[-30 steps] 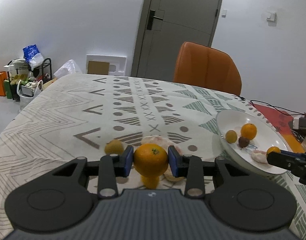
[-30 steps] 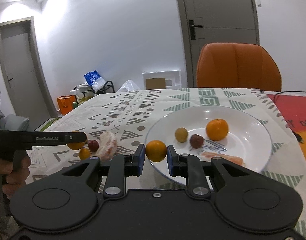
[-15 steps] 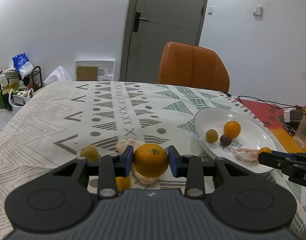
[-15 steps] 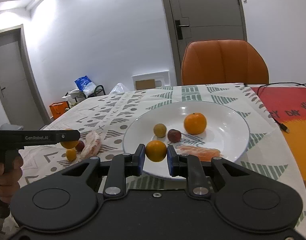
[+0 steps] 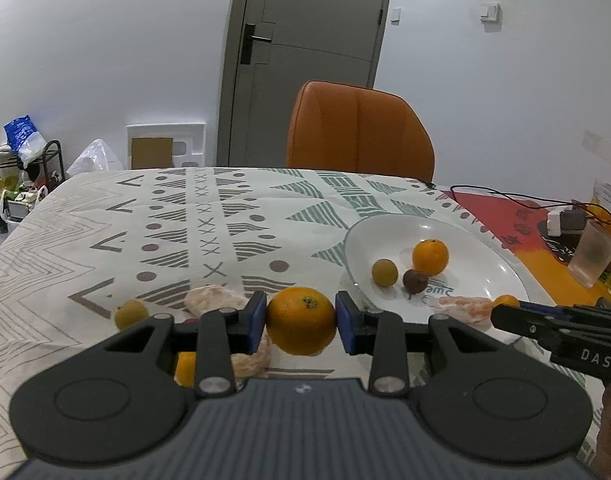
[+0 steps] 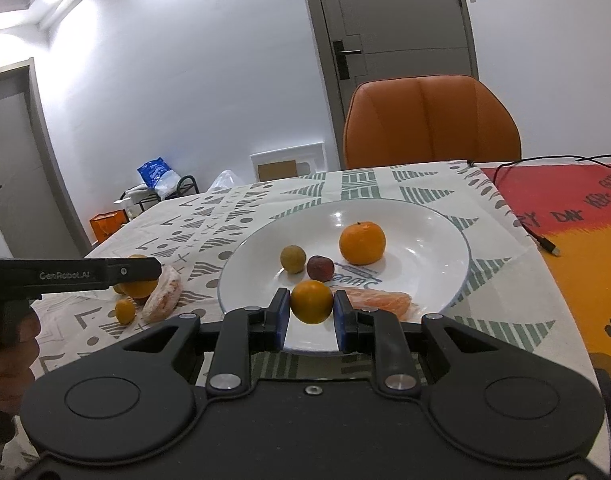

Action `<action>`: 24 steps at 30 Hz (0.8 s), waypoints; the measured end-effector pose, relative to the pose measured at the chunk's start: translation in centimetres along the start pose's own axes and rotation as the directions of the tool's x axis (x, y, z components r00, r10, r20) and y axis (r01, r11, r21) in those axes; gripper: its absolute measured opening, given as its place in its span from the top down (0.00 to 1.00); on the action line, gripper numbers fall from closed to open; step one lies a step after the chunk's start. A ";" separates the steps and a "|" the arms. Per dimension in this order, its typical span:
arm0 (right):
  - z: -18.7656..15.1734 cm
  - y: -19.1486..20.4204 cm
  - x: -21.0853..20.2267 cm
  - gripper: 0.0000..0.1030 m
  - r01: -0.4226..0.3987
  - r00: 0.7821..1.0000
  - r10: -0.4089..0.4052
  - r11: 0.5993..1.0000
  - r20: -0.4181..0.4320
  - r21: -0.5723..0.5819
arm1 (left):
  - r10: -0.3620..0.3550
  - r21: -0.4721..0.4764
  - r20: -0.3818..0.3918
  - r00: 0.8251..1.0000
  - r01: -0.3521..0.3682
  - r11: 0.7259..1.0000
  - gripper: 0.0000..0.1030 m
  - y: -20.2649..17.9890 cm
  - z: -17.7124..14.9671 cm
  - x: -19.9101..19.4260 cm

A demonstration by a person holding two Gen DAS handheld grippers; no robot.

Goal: Organize fruits
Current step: 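Lower the mandarin onto the plate and open the right gripper, then lower the large orange onto the plate and open the left gripper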

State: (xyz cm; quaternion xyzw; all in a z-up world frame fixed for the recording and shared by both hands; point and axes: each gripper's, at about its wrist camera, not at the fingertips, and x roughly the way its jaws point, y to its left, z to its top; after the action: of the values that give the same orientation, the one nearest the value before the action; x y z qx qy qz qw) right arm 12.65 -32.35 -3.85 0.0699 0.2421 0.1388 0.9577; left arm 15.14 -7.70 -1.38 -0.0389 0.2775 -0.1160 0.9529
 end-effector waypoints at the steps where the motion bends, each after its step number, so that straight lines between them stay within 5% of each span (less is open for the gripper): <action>1: 0.0 -0.1 0.0 0.79 0.003 1.000 -0.003 1.000 -0.001 0.002 | -0.003 0.002 0.000 1.000 0.003 1.000 0.65 -0.1 0.0 0.0; 3: 0.0 -0.3 0.1 0.72 0.012 1.000 -0.012 1.000 -0.006 0.008 | -0.008 0.006 0.000 1.000 0.008 1.000 0.65 -0.4 0.1 0.1; 24: -0.5 -1.3 -2.4 0.65 0.040 0.999 -0.041 0.999 0.012 0.021 | -0.101 0.091 0.024 0.995 0.098 0.991 0.65 -4.9 1.7 1.8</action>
State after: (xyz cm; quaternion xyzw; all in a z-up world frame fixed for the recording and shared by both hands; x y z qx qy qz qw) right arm 10.66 -34.25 -3.50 0.0758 0.2392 0.1164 0.9610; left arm 16.58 -12.85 -0.20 -0.0114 0.2560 -0.1751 0.9506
